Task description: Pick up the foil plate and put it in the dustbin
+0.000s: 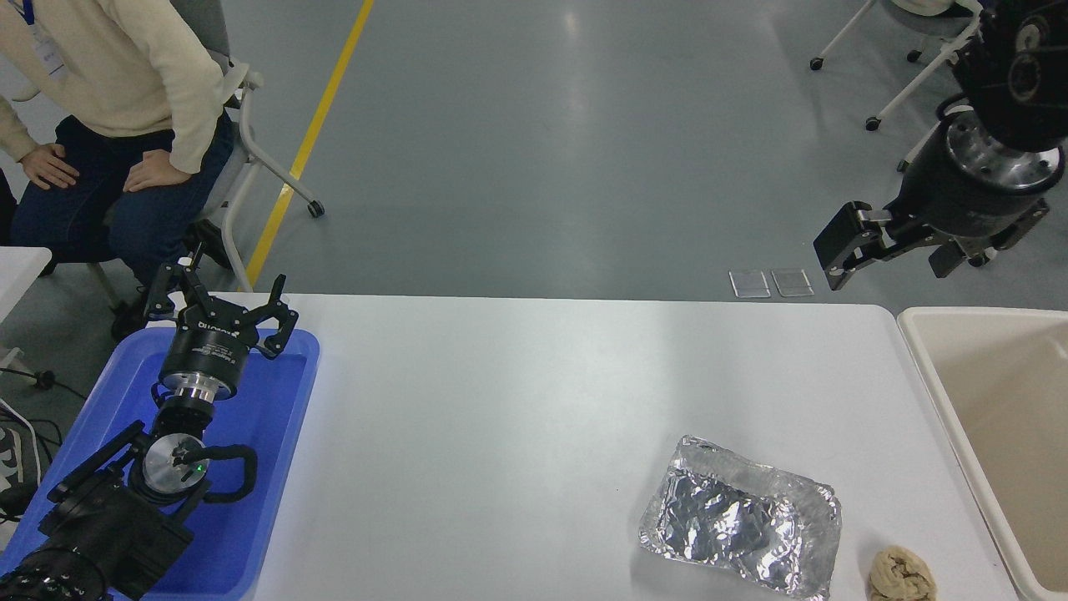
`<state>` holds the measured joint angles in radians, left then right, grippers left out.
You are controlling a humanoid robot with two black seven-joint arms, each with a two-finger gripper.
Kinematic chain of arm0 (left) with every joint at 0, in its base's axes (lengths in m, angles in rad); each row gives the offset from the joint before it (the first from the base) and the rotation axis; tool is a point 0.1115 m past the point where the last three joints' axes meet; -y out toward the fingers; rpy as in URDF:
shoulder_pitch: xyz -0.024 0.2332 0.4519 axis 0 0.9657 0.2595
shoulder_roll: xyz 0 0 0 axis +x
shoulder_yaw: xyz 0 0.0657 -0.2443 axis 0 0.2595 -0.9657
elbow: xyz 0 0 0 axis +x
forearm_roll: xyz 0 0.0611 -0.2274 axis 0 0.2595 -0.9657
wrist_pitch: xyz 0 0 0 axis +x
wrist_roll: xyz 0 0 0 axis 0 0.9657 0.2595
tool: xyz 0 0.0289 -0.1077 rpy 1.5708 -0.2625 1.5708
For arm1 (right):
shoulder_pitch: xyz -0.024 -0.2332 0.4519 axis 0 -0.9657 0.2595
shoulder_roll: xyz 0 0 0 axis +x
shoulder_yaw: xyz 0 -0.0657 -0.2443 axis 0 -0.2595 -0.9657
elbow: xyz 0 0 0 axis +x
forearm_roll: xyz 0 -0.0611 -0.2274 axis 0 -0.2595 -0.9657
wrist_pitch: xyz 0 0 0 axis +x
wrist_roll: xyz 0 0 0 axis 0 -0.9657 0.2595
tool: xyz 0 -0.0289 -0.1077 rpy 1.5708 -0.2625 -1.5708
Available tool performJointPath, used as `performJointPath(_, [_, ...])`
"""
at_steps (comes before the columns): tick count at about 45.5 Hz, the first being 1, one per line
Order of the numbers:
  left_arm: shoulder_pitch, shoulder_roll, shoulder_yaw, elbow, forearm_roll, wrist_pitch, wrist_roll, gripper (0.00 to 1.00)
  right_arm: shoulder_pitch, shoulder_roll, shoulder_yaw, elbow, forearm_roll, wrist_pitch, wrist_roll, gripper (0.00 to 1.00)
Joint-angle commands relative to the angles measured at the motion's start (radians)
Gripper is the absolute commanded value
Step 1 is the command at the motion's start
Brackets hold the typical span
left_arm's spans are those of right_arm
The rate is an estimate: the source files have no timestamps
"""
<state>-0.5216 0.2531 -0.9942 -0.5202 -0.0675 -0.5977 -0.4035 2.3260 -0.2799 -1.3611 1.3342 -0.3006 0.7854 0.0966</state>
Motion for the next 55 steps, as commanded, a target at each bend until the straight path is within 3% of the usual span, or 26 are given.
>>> performJointPath(1, [-0.002, 0.002, 0.012, 0.000, 0.009, 0.002, 0.000, 1.00, -0.005, -0.002, -0.006, 0.000, 0.000, 0.000, 0.000, 1.00])
performJointPath(55, [0.000, 0.002, 0.003, 0.000, 0.000, -0.002, 0.000, 1.00, -0.066, 0.004, 0.016, 0.000, 0.002, 0.000, 0.003, 1.00])
